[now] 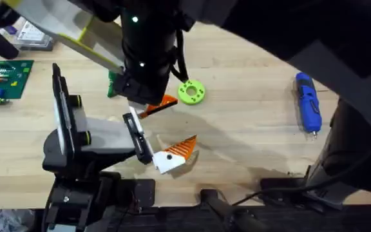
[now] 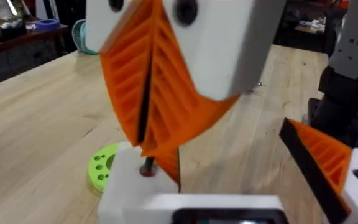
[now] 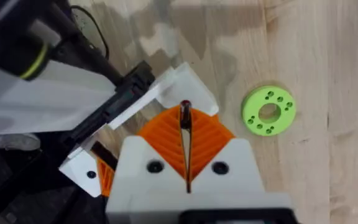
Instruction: Pick up the gripper from the table and insert it into the empty holder that is missing its gripper. Then pick up a screw, insert it into the mounting hole, and use the screwdriver to tighten it. Finally, clean up the table by picking up the vegetable and placing it into the bucket.
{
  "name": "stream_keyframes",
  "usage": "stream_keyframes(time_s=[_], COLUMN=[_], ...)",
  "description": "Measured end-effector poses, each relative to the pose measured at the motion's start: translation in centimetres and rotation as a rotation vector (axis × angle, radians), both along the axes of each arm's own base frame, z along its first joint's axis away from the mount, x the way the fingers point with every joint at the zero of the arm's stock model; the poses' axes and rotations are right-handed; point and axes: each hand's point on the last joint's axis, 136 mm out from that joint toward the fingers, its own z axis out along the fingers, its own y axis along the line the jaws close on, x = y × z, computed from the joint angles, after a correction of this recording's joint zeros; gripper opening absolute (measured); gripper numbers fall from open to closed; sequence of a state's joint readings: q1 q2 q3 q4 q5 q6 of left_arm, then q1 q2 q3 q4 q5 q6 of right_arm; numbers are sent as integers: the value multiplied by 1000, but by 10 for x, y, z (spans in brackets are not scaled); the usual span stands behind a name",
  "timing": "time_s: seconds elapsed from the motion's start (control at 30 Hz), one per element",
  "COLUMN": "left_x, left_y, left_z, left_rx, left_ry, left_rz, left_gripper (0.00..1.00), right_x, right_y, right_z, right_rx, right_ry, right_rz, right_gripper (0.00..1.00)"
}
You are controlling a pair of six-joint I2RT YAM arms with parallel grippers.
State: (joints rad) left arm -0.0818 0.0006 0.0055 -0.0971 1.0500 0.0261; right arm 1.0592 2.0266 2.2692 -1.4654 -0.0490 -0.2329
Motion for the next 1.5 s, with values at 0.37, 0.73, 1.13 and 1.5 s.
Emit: stream_keyframes(time_s=[0.37,0.73,1.13,1.5], left_x=[0,1,1,1], left_y=[0,0,0,0], left_z=[0,-1,-1,-1], left_rx=[-3,-12,-12,-12], left_ry=[7,35,35,34], left_rz=[2,3,3,4], left_gripper=[986,987,987,987], right_x=[1,2,2,14], right_y=[3,4,4,-6], right_z=[-17,-21,-21,-21], right_rx=[-40,-51,-51,-73], right_ry=[23,29,29,7], right_rz=[0,0,-1,-27], right_gripper=[9,9,5,989])
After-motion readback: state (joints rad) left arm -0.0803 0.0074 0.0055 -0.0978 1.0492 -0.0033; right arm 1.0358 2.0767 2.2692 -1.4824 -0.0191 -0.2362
